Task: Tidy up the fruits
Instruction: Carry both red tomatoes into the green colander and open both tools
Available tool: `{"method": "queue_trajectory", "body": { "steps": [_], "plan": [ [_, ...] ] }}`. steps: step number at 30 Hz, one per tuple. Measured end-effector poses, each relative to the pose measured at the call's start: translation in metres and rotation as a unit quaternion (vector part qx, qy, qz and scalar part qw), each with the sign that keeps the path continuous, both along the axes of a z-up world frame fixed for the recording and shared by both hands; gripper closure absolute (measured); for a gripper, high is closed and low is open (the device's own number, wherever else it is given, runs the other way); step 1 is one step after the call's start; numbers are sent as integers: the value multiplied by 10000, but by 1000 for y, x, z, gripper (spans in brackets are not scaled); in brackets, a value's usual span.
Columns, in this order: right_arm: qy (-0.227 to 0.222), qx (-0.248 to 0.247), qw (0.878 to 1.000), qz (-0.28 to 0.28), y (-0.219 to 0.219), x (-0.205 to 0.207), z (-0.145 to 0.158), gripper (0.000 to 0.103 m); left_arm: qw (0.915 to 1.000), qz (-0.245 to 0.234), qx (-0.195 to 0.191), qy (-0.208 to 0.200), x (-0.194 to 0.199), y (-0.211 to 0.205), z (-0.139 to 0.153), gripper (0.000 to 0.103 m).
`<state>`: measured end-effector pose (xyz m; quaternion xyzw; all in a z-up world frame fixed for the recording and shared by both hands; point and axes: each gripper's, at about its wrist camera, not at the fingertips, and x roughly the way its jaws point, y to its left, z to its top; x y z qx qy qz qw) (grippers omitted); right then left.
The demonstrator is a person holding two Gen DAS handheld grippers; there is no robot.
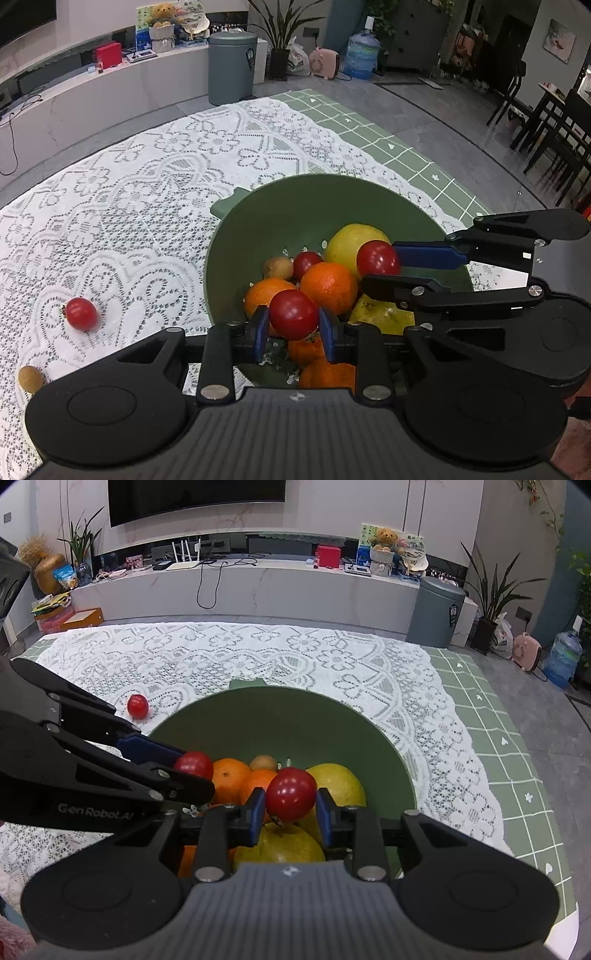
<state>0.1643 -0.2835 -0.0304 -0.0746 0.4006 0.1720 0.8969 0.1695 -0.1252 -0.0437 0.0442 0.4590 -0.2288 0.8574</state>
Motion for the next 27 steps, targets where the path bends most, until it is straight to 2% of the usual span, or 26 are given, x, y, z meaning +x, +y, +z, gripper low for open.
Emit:
{"method": "queue_trajectory", "body": {
  "steps": [5,18,23,27],
  "plan": [
    [53,6,10000,3,-2,1,-5,76,9999,-63,55,124,3,-3,-8,71],
    [118,58,9999,-41,-3,5,-8,75,9999,-76,29,98,5,-4,-8,71],
    [88,50,9999,-81,-3,4,-4,74,10000,14,-64,52,2,3,-4,59],
    [-7,107,9998,-156,-4,2,4,64,9996,112,-269,34,-2,12,3,56]
  ]
}}
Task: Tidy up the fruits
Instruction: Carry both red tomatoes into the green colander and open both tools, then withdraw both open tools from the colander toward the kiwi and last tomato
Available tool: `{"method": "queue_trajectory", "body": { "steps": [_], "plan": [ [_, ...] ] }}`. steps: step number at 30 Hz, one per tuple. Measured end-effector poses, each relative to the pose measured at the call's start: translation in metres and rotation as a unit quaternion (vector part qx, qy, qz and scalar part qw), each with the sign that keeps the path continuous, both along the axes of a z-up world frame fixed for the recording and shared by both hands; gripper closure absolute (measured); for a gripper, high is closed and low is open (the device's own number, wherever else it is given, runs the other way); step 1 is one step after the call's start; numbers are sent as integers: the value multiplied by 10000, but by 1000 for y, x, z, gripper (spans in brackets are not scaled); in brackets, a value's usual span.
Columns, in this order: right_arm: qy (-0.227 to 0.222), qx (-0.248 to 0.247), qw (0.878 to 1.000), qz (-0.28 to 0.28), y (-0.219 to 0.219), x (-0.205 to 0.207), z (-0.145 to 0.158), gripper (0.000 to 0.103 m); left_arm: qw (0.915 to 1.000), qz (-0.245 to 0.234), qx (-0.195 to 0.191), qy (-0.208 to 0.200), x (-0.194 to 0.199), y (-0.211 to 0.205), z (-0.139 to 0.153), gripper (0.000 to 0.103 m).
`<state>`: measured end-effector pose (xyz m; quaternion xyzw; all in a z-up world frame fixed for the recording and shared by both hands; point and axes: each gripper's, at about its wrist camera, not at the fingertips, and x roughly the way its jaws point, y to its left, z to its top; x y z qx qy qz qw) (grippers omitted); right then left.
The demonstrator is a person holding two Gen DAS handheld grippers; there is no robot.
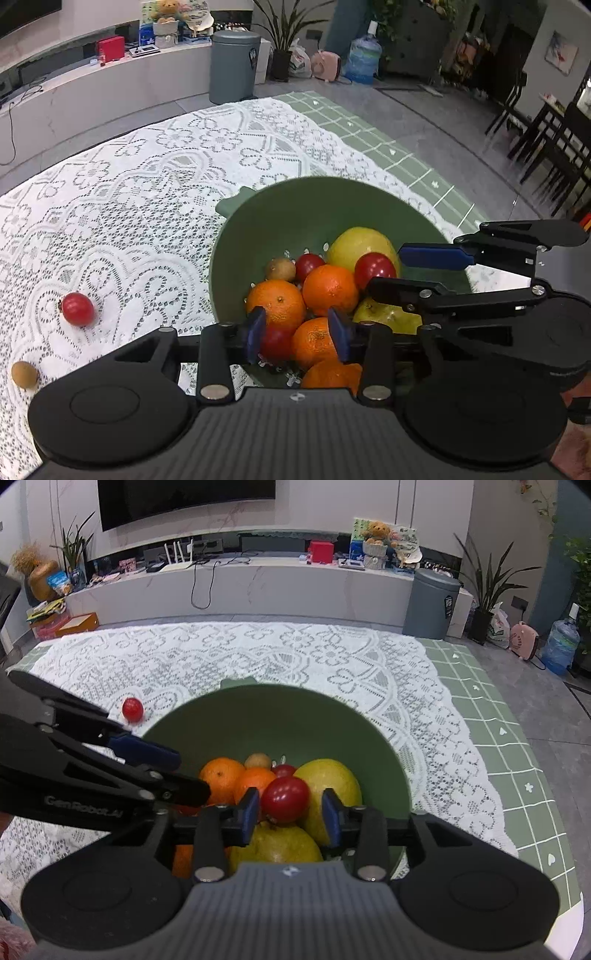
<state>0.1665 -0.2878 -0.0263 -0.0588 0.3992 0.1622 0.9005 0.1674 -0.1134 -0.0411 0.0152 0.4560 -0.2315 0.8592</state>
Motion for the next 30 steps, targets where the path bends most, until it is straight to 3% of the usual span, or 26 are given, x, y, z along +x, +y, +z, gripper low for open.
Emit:
{"method": "queue_trajectory", "body": {
  "steps": [8,16,30],
  "plan": [
    [-427,57,9989,-201,12,-10,22,39,9982,286,-315,-417,-19,24,23,50],
    [-677,384,9969,-99,43,-18,38,18,9907,1041,-348,-810,-35,65,42,48],
    [-573,285,9947,809,126,-27,33,17,9737,2116,-365,-762,-62,142,31,48]
  ]
}}
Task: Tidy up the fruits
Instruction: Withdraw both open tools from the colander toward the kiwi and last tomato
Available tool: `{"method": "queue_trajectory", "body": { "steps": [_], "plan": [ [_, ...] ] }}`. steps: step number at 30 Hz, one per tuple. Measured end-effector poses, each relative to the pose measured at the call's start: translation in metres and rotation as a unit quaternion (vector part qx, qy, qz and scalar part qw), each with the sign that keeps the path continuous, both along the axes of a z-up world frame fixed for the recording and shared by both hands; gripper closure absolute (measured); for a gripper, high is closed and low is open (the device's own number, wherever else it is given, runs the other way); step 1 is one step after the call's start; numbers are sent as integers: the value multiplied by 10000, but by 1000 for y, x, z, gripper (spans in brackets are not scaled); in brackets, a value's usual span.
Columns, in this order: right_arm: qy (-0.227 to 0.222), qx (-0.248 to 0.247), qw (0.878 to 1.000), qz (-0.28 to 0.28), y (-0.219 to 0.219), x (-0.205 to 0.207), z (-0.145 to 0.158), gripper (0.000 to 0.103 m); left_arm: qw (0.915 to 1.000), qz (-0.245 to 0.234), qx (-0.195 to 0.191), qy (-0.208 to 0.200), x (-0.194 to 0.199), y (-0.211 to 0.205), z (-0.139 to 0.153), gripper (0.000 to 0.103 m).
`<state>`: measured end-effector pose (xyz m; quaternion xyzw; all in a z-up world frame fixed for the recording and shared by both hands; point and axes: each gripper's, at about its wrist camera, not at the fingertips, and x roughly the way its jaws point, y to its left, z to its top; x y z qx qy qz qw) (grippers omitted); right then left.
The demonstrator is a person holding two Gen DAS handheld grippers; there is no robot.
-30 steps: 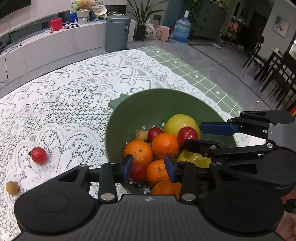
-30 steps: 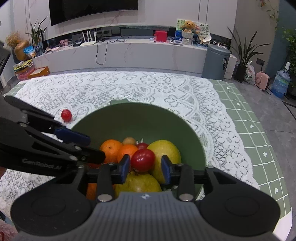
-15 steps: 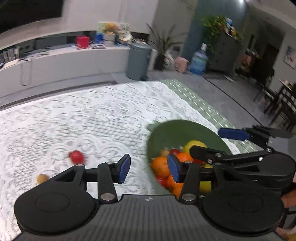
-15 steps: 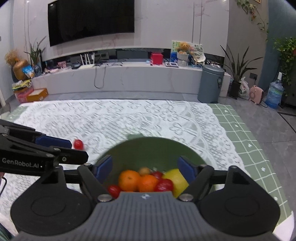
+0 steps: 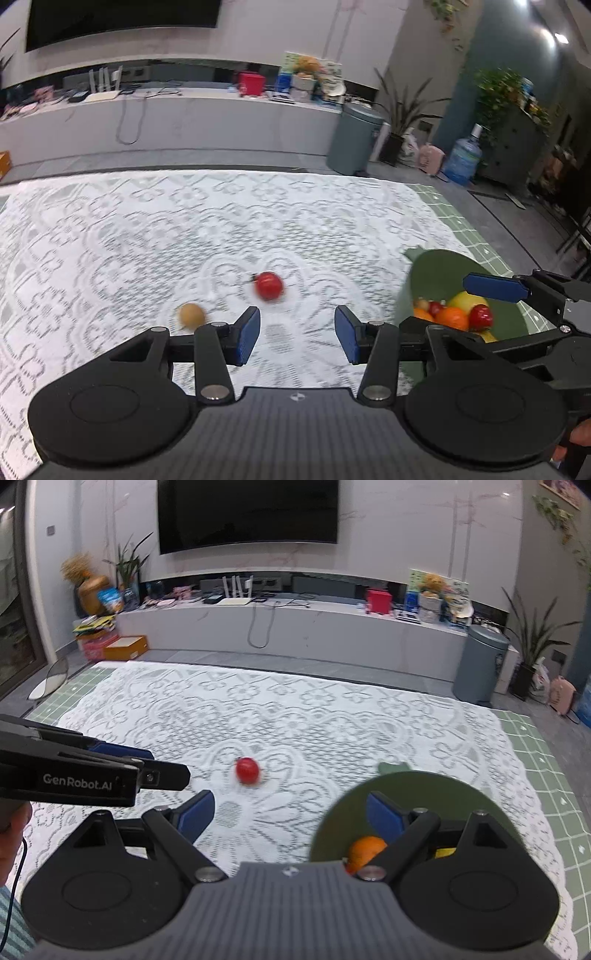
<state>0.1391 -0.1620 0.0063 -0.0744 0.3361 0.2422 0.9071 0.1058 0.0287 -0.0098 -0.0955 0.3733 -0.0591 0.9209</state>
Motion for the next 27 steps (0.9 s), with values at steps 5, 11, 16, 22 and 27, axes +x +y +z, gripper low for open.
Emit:
{"method": "queue_trajectory", "body": {
  "steps": [5,11,16,22,27],
  "plan": [
    [73,-32,9999,101,22,5,-7,17,9996,253,-107,49,-6,23,-7,48],
    [265,-134,9994,170,43,15,-18,18,9985,485,-191,184,-5,42,-19,48],
    [354,-297,9986,273,55,23,-28,29,9973,592,-296,324,-2,53,-30,48],
    [542,-495,9963,443,69,39,-43,49,9955,639,-492,499,9,62,-45,48],
    [584,-557,9951,578,81,50,-49,53,9936,752,-538,652,25,68,-57,50]
  ]
}}
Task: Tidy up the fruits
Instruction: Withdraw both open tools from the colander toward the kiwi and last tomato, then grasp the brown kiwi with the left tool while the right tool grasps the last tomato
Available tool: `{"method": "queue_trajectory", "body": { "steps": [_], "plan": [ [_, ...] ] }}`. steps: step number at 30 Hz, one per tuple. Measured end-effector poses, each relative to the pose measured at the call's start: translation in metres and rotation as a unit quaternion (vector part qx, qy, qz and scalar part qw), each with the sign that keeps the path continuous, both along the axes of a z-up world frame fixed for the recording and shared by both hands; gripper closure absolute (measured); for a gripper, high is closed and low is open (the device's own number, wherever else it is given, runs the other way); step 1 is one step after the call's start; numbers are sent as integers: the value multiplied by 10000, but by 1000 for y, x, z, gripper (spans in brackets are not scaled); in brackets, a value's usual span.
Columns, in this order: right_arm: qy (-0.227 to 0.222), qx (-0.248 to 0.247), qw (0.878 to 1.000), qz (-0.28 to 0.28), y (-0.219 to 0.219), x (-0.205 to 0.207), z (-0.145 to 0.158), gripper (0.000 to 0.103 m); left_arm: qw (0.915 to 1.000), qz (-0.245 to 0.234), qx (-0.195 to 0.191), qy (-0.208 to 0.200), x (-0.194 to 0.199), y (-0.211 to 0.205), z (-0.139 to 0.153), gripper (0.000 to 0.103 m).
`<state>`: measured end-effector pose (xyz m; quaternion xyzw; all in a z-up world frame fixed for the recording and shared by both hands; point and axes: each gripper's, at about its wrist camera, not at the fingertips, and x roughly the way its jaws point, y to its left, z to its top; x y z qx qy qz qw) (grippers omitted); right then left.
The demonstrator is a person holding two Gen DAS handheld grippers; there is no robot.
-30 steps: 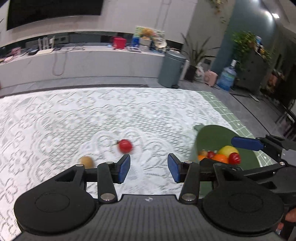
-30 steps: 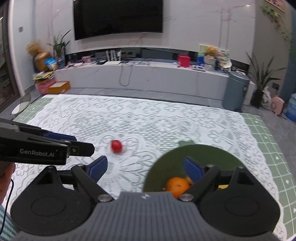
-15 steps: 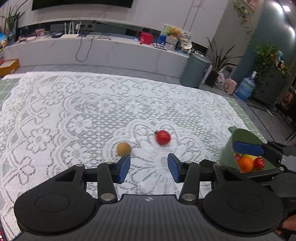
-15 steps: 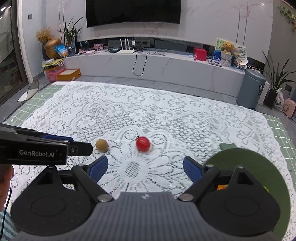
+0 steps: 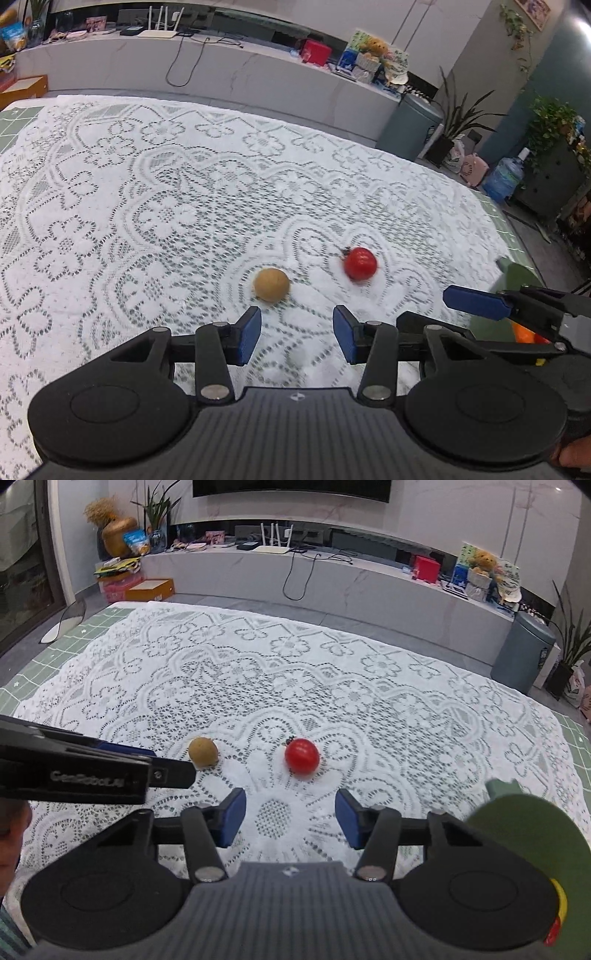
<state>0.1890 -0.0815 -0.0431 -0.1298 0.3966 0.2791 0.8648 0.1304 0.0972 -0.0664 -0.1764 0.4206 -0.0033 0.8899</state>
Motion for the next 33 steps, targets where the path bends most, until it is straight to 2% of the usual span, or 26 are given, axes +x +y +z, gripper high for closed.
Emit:
{"method": "queue_trajectory", "body": {
  "steps": [5,16,25,33],
  "plan": [
    [85,-1,9999,65,13,14,-6,57,9998,-25,130,140,18,4,-7,57],
    [216,-354,9991,118,29,42,-29,60,9990,-180,121,396,45,9,-17,63],
    [259,-368,9989,139,31,51,-34,61,9982,-278,205,496,51,7,-23,72],
    [250,-399,9988,158,39,64,-36,67,9989,-63,138,446,45,18,-17,72]
  ]
}}
